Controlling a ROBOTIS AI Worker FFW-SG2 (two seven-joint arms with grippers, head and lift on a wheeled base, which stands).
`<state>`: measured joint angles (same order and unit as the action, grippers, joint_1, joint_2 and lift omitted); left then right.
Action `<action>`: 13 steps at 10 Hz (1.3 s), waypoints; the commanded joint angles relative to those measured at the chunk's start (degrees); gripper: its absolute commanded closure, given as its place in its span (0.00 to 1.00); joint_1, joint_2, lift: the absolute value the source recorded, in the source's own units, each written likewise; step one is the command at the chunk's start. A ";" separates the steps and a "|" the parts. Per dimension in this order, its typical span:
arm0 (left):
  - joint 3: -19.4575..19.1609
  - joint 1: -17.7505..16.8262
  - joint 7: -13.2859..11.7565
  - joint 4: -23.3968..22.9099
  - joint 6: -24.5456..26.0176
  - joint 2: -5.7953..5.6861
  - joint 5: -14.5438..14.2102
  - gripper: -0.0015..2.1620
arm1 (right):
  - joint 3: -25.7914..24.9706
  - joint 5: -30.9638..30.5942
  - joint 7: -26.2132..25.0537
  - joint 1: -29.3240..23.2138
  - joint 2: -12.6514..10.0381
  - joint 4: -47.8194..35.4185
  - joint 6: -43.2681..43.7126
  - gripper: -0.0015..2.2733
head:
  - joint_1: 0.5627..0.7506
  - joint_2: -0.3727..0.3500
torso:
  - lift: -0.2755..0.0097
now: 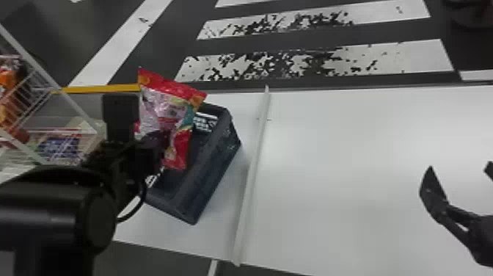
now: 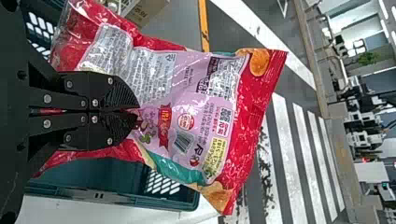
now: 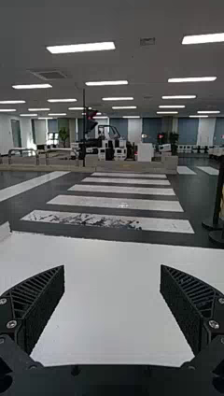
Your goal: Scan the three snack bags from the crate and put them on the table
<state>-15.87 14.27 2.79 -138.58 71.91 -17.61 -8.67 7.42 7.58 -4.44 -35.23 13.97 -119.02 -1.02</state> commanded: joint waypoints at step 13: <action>6.64 -0.47 -27.04 -0.99 -0.58 10.41 -12.60 0.89 | -4.43 1.91 -3.21 1.92 -1.40 -2.89 -1.58 0.06 | 0.70 0.49 | 0.64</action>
<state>-12.77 13.88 -23.86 -141.59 71.55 -7.67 -23.49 3.38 9.32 -7.32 -33.67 12.79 -121.68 -2.58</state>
